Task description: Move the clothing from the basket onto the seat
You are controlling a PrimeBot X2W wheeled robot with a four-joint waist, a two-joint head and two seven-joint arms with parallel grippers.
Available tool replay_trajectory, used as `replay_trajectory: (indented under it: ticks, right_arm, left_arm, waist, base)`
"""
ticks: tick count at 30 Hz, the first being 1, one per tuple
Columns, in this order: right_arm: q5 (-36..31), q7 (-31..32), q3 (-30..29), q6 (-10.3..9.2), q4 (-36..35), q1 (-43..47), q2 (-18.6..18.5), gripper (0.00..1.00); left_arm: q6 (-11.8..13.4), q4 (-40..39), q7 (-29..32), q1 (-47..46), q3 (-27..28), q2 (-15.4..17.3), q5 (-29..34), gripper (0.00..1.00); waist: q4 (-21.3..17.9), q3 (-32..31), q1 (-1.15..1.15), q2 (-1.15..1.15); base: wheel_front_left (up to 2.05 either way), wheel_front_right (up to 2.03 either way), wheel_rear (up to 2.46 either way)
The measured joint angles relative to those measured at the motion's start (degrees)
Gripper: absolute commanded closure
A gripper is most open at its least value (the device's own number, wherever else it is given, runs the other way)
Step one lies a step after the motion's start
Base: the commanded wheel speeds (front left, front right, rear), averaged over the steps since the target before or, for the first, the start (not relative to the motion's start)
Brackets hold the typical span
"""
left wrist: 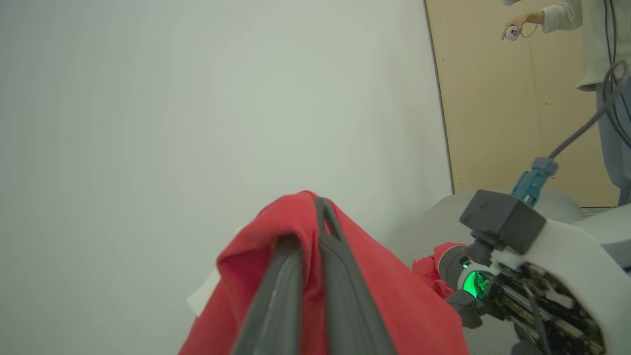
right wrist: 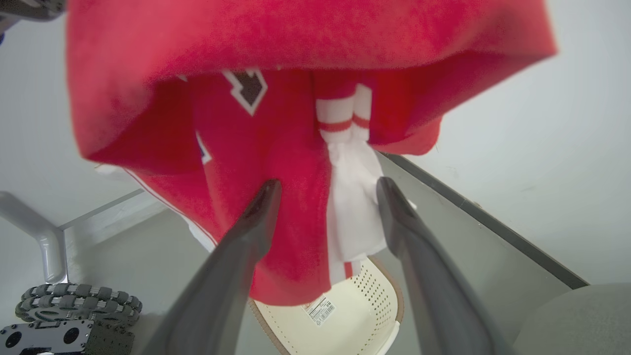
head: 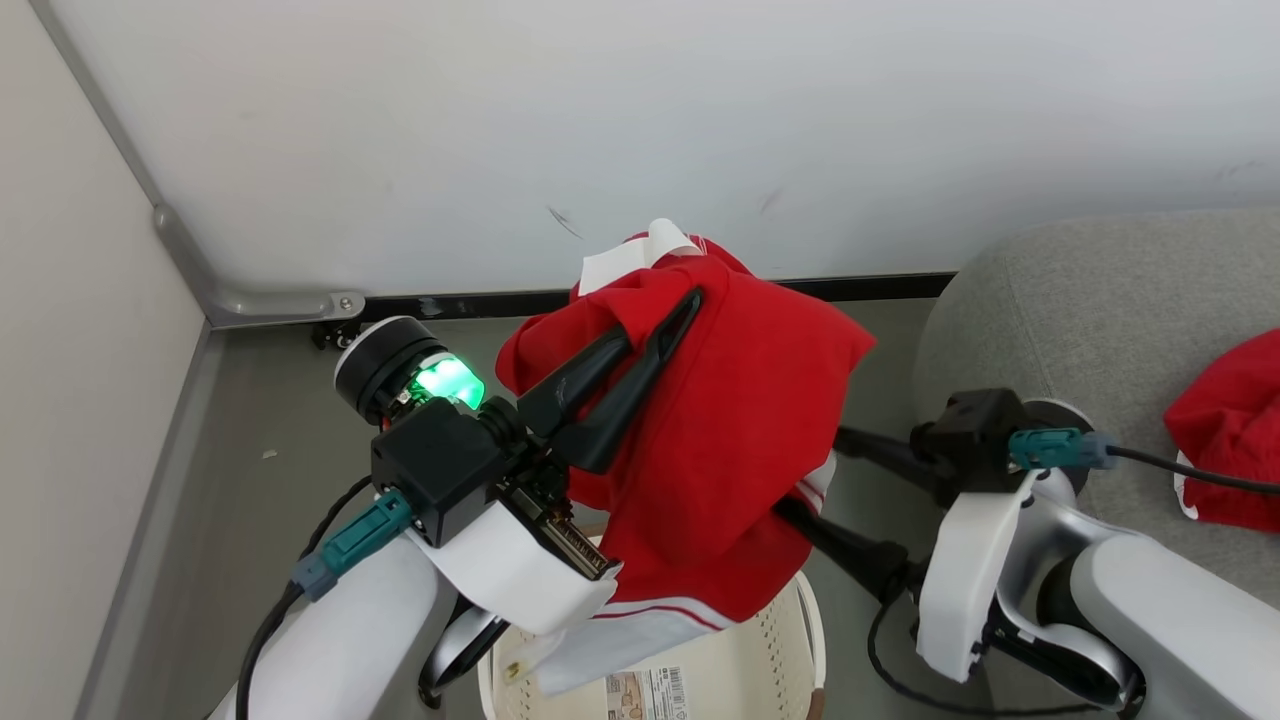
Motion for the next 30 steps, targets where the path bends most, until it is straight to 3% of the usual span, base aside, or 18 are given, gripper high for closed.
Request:
replay_trajectory:
  ticks: [11, 23, 24, 26, 28, 30]
  right_arm:
    - [6.65, 2.34, 7.93, 0.00, -3.67, -4.77, -2.13, 0.00]
    - [7.37, 1.30, 12.25, -0.01, -3.56, -8.75, -2.94, 0.00]
    - [7.21, 0.66, 12.81, 0.00, -3.49, -9.28, -2.92, 0.08]
    - [6.03, -0.49, 13.35, 0.00, -3.33, -10.18, -2.88, 0.54]
    - [5.17, -1.58, 14.29, 0.00, -3.09, -11.48, -2.82, 0.68]
    - [4.63, -2.57, 15.11, 0.00, -2.86, -11.99, -2.71, 1.00]
  left_arm:
    - [0.00, -0.91, 0.00, -0.12, -1.33, 1.05, -1.22, 1.00]
    - [0.00, -1.09, 0.00, -0.35, -1.62, 1.34, -2.27, 1.00]
    - [0.00, -1.09, 0.00, -0.35, -1.66, 1.35, -2.38, 1.00]
    - [0.00, -1.08, 0.00, -0.36, -1.77, 1.37, -2.65, 1.00]
    - [0.00, -1.03, 0.00, -0.46, -1.93, 1.37, -2.68, 1.00]
    - [0.00, -0.81, 0.00, -0.96, -2.13, 1.40, -2.98, 1.00]
  waist:
    - [0.70, 0.64, 0.00, 0.00]
    - [1.08, 1.44, 0.00, 0.00]
    - [1.09, 1.49, 0.00, 0.00]
    - [1.09, 1.59, 0.00, 0.00]
    - [1.10, 1.67, 0.00, 0.00]
    - [1.10, 1.72, 0.00, 0.00]
  base:
    - [0.00, 0.00, 0.00]
    - [0.00, 0.00, 0.00]
    - [0.00, 0.00, 0.00]
    - [0.00, 0.00, 0.00]
    - [0.00, 0.00, 0.00]
    - [0.00, 0.00, 0.00]
